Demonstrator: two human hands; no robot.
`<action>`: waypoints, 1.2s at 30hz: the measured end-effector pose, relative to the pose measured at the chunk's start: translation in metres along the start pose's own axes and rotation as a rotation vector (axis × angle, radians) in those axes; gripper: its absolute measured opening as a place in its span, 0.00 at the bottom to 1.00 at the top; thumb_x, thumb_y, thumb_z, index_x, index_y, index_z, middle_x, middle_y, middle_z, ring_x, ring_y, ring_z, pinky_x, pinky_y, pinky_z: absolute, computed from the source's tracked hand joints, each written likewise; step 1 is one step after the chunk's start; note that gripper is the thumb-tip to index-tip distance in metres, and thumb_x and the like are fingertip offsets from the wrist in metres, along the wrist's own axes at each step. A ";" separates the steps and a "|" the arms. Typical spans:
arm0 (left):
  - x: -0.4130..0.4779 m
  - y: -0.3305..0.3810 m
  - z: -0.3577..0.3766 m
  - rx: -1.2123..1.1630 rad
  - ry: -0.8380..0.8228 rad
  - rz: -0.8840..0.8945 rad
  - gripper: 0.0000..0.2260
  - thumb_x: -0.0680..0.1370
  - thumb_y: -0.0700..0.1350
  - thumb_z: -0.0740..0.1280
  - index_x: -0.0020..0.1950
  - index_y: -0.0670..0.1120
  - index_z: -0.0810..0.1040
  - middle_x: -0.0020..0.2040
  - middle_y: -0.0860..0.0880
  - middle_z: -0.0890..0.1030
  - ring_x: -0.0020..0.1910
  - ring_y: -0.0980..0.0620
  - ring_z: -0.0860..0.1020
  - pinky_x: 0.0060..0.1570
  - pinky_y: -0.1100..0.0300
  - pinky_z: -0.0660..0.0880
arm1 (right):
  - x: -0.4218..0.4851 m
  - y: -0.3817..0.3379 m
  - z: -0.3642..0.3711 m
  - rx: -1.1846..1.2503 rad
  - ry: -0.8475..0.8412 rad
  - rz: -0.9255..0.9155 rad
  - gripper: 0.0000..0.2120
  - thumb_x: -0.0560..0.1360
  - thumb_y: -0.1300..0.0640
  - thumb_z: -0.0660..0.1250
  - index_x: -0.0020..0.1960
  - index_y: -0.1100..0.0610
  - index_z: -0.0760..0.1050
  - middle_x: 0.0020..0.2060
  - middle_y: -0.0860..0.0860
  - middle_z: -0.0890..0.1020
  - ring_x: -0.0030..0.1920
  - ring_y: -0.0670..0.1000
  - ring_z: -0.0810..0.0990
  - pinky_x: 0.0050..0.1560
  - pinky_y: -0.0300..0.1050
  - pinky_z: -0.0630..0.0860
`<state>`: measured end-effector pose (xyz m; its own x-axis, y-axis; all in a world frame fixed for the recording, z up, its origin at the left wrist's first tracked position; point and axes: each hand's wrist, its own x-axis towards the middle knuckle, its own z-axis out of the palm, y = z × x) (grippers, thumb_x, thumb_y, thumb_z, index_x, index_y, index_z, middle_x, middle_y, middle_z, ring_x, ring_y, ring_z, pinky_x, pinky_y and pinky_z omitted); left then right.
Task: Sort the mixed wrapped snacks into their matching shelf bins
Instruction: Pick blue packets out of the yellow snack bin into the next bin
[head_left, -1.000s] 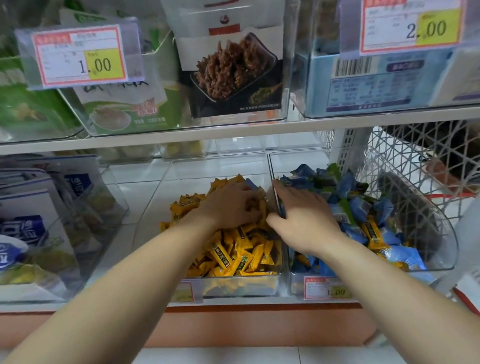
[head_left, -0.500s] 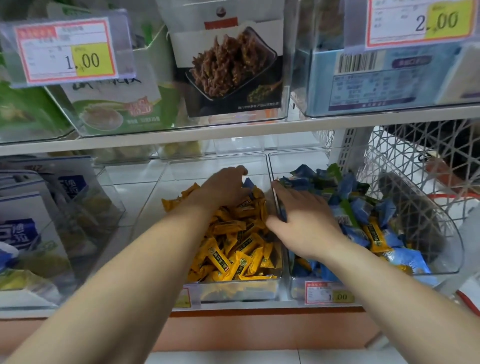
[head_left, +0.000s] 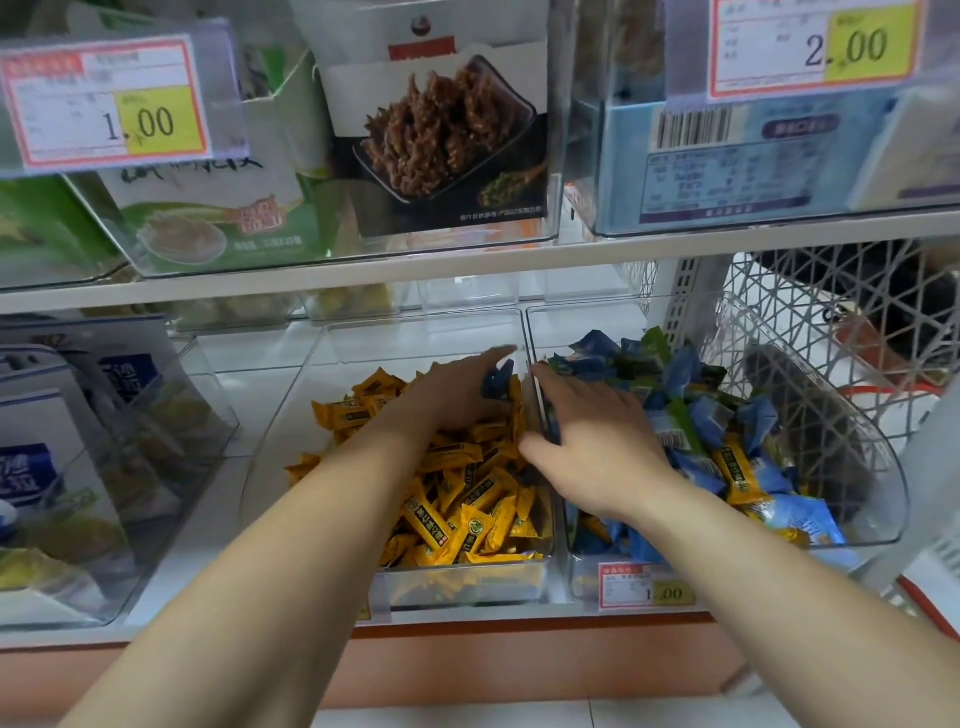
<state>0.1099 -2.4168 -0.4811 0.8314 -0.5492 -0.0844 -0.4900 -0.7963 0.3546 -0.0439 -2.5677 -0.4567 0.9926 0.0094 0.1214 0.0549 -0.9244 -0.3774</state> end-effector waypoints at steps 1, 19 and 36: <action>0.002 0.002 0.001 -0.002 0.007 -0.001 0.30 0.76 0.55 0.71 0.75 0.59 0.64 0.68 0.49 0.75 0.64 0.45 0.75 0.61 0.52 0.72 | 0.000 0.000 0.000 0.005 0.002 0.000 0.40 0.70 0.36 0.53 0.80 0.46 0.52 0.73 0.48 0.69 0.71 0.56 0.67 0.70 0.53 0.60; -0.115 0.039 -0.047 -0.938 0.352 0.034 0.07 0.74 0.41 0.75 0.46 0.53 0.83 0.49 0.49 0.83 0.48 0.48 0.83 0.47 0.55 0.82 | -0.014 -0.022 -0.027 0.546 0.151 -0.090 0.28 0.80 0.43 0.61 0.78 0.44 0.59 0.73 0.46 0.69 0.73 0.47 0.65 0.65 0.39 0.62; -0.110 0.109 -0.027 -1.138 0.443 -0.081 0.10 0.82 0.47 0.64 0.60 0.47 0.81 0.55 0.46 0.84 0.55 0.47 0.82 0.61 0.47 0.77 | -0.032 -0.006 -0.040 1.168 0.159 0.116 0.18 0.81 0.56 0.66 0.69 0.49 0.72 0.57 0.52 0.80 0.50 0.52 0.84 0.41 0.42 0.82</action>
<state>-0.0276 -2.4364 -0.4077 0.9749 -0.1982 0.1015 -0.1089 -0.0266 0.9937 -0.0802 -2.5781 -0.4217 0.9780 -0.1754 0.1126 0.1132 -0.0069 -0.9936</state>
